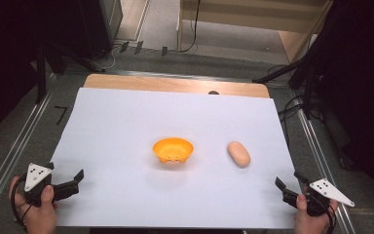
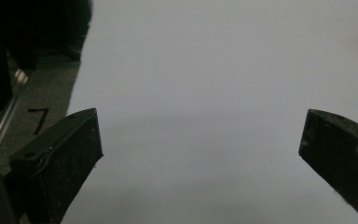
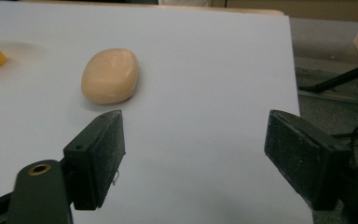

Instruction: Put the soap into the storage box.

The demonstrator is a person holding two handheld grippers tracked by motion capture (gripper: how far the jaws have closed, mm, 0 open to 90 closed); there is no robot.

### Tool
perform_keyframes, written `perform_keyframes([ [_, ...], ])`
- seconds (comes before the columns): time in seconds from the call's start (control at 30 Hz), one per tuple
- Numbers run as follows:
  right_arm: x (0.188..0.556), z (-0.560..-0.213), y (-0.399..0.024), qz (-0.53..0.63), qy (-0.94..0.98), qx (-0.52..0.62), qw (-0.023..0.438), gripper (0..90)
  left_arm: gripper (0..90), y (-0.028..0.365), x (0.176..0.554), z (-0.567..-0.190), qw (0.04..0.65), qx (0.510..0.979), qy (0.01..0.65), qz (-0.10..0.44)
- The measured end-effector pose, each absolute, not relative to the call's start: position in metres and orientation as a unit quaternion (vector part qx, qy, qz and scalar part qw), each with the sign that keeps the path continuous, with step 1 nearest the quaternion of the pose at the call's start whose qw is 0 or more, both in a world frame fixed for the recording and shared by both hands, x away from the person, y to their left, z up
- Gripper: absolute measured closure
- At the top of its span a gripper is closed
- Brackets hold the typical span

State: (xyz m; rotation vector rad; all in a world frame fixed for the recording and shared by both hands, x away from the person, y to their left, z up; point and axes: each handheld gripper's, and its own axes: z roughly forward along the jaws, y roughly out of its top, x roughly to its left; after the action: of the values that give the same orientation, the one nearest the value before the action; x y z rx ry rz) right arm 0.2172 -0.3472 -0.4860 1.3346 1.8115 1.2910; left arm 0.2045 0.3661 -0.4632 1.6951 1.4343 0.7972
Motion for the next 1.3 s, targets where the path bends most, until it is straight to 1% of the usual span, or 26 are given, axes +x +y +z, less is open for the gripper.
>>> perform_keyframes([
  [0.07,0.219,-0.484,-0.347,0.472,0.680,0.495,0.265,26.5,0.0,0.366,0.204,-0.463,0.382,0.662,0.562,0.315],
  [0.2,0.221,-0.475,-0.347,0.463,0.681,0.510,0.250,24.5,0.0,0.367,0.204,-0.463,0.381,0.653,0.573,0.316],
  [0.27,0.222,-0.472,-0.346,0.455,0.686,0.511,0.248,24.5,0.0,0.367,0.205,-0.463,0.373,0.653,0.578,0.318],
  [0.3,0.226,-0.466,-0.345,0.441,0.698,0.511,0.239,23.9,0.0,0.364,0.209,-0.464,0.356,0.663,0.579,0.313],
  [0.33,0.228,-0.463,-0.344,0.434,0.703,0.510,0.239,24.1,0.0,0.363,0.210,-0.464,0.349,0.666,0.579,0.314],
  [0.5,0.237,-0.456,-0.337,0.408,0.729,0.504,0.220,24.6,0.0,0.363,0.209,-0.464,0.351,0.663,0.579,0.318],
  [0.6,0.250,-0.453,-0.325,0.369,0.753,0.507,0.197,23.5,0.0,0.363,0.208,-0.464,0.357,0.665,0.576,0.314],
  [0.73,0.264,-0.448,-0.319,0.342,0.762,0.519,0.181,20.4,0.0,0.363,0.209,-0.464,0.351,0.668,0.576,0.315],
  [0.87,0.278,-0.439,-0.311,0.318,0.773,0.523,0.166,19.8,0.0,0.360,0.212,-0.465,0.338,0.678,0.573,0.312],
  [1.13,0.307,-0.429,-0.291,0.265,0.792,0.535,0.128,18.9,0.0,0.358,0.211,-0.465,0.334,0.682,0.567,0.318],
  [1.3,0.323,-0.425,-0.278,0.251,0.799,0.536,0.105,18.9,0.0,0.359,0.211,-0.465,0.336,0.682,0.568,0.315],
])
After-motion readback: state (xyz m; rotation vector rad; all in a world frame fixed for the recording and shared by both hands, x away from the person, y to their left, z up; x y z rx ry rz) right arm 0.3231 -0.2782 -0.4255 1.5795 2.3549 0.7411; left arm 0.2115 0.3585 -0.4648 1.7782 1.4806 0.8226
